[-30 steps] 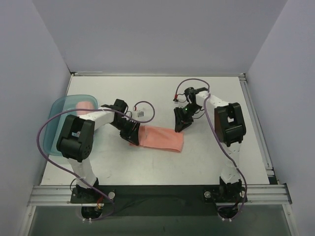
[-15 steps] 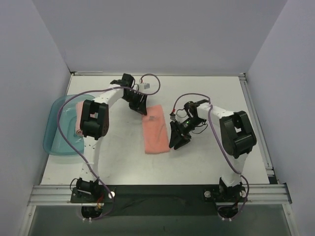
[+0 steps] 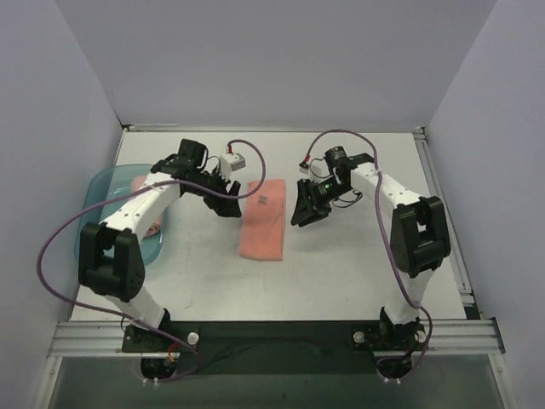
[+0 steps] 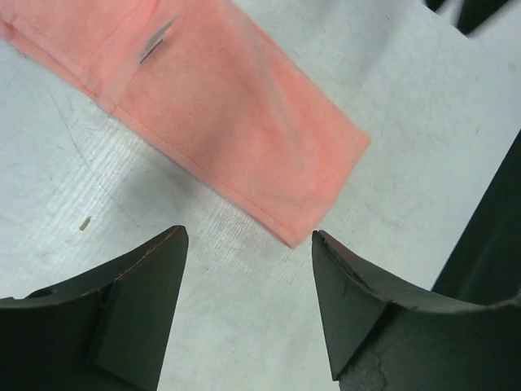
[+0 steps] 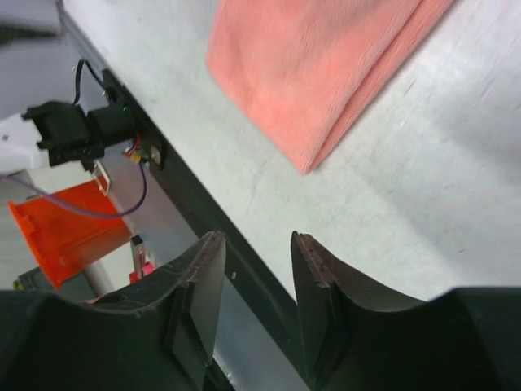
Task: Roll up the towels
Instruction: Fold the towel, then roll the towel
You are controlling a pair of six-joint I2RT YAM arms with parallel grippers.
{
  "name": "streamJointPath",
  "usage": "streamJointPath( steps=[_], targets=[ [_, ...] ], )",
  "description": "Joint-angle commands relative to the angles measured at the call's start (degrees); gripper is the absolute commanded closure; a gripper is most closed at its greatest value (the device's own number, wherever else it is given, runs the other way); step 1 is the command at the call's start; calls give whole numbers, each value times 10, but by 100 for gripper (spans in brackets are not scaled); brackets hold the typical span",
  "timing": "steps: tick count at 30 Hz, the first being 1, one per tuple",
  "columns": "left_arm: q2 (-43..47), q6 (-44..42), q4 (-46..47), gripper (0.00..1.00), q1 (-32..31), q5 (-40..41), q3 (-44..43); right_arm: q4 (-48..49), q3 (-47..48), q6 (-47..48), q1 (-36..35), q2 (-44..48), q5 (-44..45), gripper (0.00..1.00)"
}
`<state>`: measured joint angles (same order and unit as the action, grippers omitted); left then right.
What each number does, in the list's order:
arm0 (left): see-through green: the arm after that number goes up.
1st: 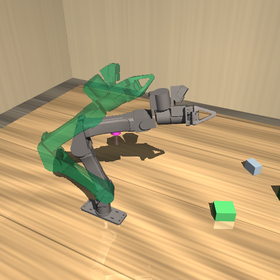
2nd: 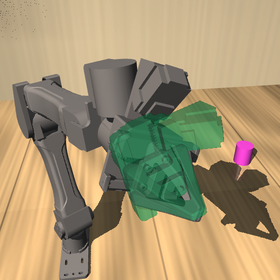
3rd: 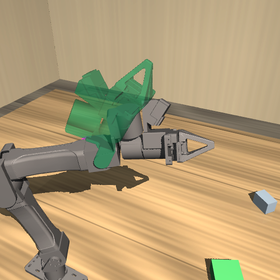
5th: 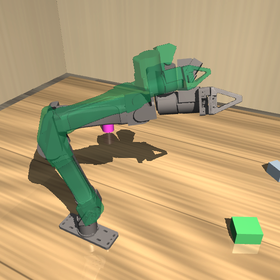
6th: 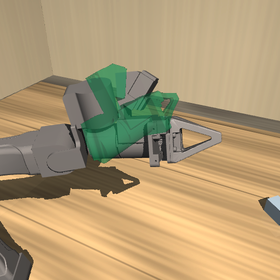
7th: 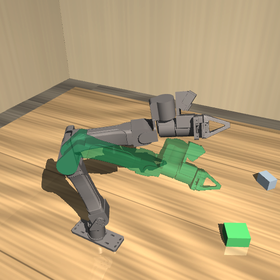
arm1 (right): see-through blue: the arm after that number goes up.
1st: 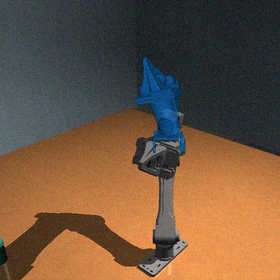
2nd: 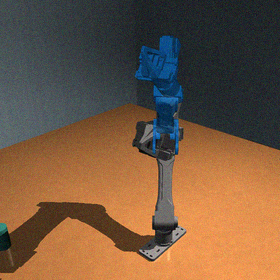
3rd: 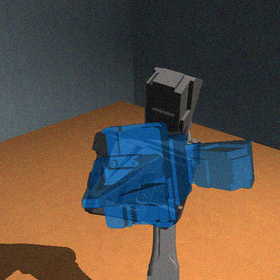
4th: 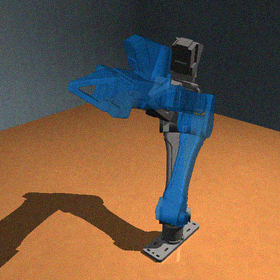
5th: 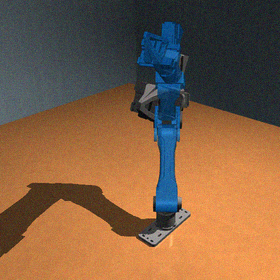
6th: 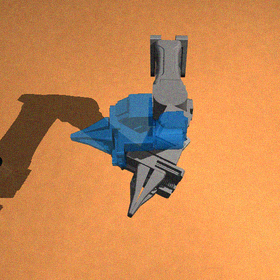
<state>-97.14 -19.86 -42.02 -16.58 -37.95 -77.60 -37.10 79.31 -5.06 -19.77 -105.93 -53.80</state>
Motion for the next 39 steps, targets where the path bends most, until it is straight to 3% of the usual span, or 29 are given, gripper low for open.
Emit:
streamJointPath(
  steps=[1,7,14,20,24,30,33,39],
  targets=[
    [84,-101,59,26,-21,17,81,37,60,-48,-19,-32,72,60],
    [134,-149,69,25,-77,85,148,82,148,-93,-23,-111,167,57],
    [150,-194,101,25,-144,104,194,87,213,-96,-32,-178,158,62],
    [170,-286,156,25,-238,197,269,114,144,-101,-49,-97,117,66],
    [161,-324,211,25,-259,228,298,138,96,-111,-79,-64,91,66],
    [116,-373,249,26,-266,244,309,139,72,-128,-98,-117,59,70],
    [91,-390,251,29,-269,249,308,137,66,-123,-96,-146,60,73],
    [72,-394,196,57,-269,211,293,136,47,-116,-89,-158,60,76]
  ],
)
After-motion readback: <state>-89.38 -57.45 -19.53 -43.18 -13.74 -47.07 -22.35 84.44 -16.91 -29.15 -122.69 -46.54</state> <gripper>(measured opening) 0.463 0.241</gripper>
